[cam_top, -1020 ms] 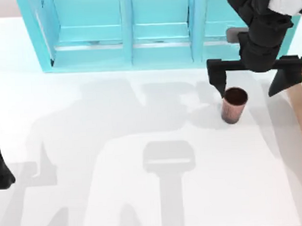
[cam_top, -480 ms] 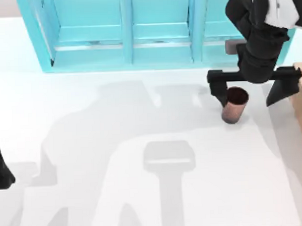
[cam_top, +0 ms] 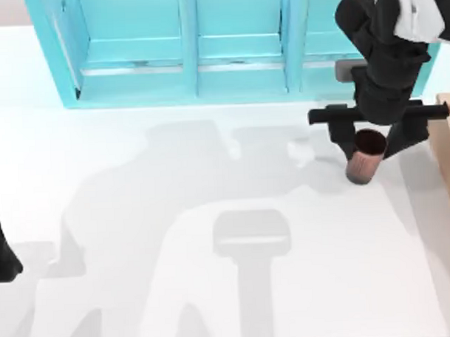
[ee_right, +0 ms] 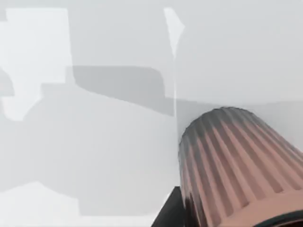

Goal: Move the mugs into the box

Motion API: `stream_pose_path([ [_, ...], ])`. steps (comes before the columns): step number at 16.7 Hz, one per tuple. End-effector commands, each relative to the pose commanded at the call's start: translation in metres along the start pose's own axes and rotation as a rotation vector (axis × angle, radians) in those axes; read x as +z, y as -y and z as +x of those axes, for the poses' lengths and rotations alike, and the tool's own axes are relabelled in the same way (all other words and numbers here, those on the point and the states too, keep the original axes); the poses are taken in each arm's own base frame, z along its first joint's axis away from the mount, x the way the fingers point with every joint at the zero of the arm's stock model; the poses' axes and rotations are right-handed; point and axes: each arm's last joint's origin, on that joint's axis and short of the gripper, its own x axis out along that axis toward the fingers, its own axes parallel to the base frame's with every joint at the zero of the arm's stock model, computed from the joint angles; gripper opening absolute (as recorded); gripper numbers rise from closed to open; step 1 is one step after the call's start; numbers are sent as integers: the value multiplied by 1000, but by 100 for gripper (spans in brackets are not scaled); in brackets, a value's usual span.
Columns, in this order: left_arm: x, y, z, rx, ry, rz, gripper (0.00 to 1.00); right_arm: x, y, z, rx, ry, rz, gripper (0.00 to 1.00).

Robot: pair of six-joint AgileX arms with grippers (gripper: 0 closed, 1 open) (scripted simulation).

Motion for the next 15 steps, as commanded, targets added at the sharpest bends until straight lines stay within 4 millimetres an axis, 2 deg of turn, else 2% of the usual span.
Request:
stream_pose_path([
  [3,0,0,0,0,0,0,100,0,0,0,0,0,0,2],
  [4,0,0,0,0,0,0,100,0,0,0,0,0,0,0],
  [13,0,0,0,0,0,0,100,0,0,-2,2,6,0,0],
  [15,0,0,0,0,0,0,100,3,-7,-13,23,57,-39,0],
])
